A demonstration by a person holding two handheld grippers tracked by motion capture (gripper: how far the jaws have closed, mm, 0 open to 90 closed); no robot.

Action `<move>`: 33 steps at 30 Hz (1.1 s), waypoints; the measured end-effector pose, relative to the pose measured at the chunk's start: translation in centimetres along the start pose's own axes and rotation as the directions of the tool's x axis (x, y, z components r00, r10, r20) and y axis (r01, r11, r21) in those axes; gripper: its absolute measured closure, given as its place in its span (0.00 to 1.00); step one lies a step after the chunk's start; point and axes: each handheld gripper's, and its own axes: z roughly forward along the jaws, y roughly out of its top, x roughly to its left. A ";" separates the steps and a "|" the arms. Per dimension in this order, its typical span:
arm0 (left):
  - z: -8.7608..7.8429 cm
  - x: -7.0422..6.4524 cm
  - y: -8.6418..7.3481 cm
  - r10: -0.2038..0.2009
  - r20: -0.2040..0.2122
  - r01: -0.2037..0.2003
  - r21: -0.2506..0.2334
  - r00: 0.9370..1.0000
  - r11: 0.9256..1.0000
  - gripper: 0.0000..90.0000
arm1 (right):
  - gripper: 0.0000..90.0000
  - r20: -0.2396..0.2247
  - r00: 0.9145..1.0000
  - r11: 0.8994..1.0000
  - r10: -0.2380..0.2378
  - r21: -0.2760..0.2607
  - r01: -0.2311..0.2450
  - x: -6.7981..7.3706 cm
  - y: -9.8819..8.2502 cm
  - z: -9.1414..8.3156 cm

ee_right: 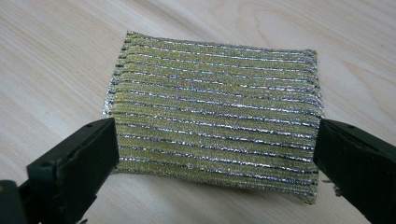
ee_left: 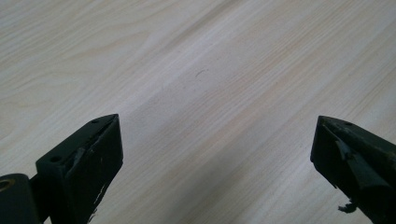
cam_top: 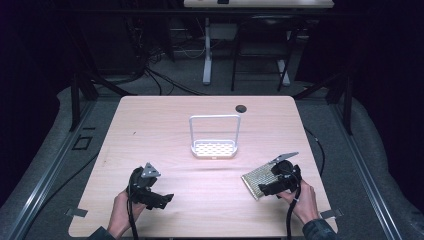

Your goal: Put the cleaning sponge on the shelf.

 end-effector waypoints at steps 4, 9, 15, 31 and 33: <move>-0.2 0.0 0.0 0.001 0.001 -0.001 -0.006 1.000 1.000 0.03 | 0.00 -0.004 1.000 1.000 0.009 0.016 -0.009 -0.2 0.2 0.6; -0.1 -0.1 0.1 0.006 0.000 -0.006 -0.005 1.000 1.000 0.03 | 0.00 0.006 1.000 0.999 0.014 0.052 -0.015 -0.3 0.1 1.6; 0.1 -0.1 -0.1 0.006 0.001 -0.006 0.009 1.000 1.000 0.03 | 0.01 0.031 0.999 0.996 0.014 0.087 -0.016 0.0 0.4 1.9; -0.2 -0.1 -0.2 0.000 -0.014 0.000 -0.002 1.000 1.000 0.05 | 0.21 0.031 0.999 0.991 0.009 0.131 -0.013 0.2 0.5 1.7; -0.2 -0.1 -0.2 0.002 -0.012 -0.002 0.000 1.000 1.000 0.05 | 0.23 0.032 0.999 0.992 0.010 0.129 -0.014 0.2 0.5 1.7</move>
